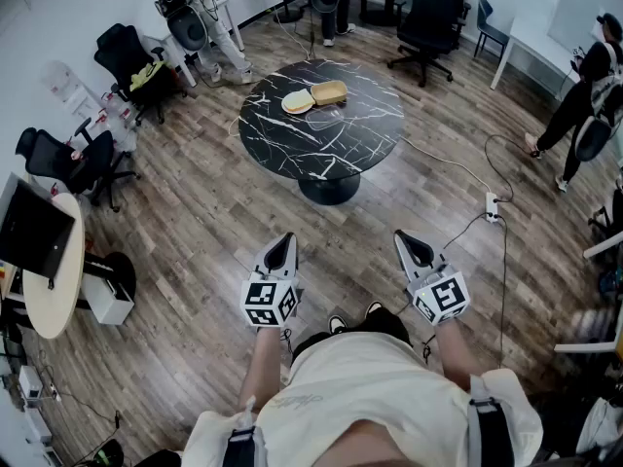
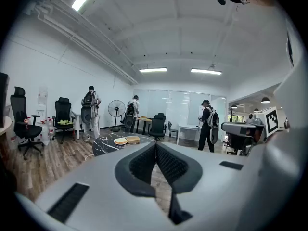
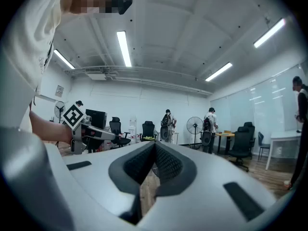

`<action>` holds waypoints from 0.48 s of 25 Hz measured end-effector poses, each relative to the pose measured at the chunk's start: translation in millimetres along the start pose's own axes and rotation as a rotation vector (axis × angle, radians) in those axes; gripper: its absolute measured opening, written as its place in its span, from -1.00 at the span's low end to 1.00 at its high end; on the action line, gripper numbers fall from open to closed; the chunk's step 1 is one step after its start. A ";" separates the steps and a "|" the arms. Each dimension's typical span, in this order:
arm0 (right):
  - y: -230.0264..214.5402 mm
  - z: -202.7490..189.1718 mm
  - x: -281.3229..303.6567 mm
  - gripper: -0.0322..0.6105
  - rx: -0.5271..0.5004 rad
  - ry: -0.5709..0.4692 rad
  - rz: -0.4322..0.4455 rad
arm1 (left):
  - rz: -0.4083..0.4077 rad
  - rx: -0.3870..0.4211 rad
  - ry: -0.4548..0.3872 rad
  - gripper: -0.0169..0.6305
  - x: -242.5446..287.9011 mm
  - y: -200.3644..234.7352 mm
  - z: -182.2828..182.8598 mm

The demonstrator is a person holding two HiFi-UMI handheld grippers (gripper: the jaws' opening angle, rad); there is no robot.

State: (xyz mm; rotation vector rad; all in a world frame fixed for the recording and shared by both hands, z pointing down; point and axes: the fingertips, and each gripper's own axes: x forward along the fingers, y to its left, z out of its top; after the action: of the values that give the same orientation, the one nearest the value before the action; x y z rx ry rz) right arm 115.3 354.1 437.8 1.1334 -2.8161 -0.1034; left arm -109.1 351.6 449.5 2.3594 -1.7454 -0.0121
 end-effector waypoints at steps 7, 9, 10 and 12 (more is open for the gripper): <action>-3.2 -2.9 13.0 -0.88 0.019 0.009 -0.002 | -0.007 -0.016 -0.001 -0.89 6.1 6.4 -2.9; -4.5 -0.8 16.9 -0.88 0.011 0.011 -0.004 | -0.012 -0.014 -0.003 -0.89 9.3 7.0 -1.0; -5.7 0.7 18.2 -0.88 0.009 0.010 -0.006 | -0.013 -0.014 -0.004 -0.89 10.9 6.9 0.4; -9.3 3.5 19.2 -0.88 0.008 0.004 -0.011 | -0.013 -0.015 -0.009 -0.89 13.8 5.7 2.6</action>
State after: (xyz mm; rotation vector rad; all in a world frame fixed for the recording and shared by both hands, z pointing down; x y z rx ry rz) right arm 107.6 334.2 434.7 1.1492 -2.8103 -0.0904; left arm -110.7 336.5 449.5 2.3635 -1.7284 -0.0368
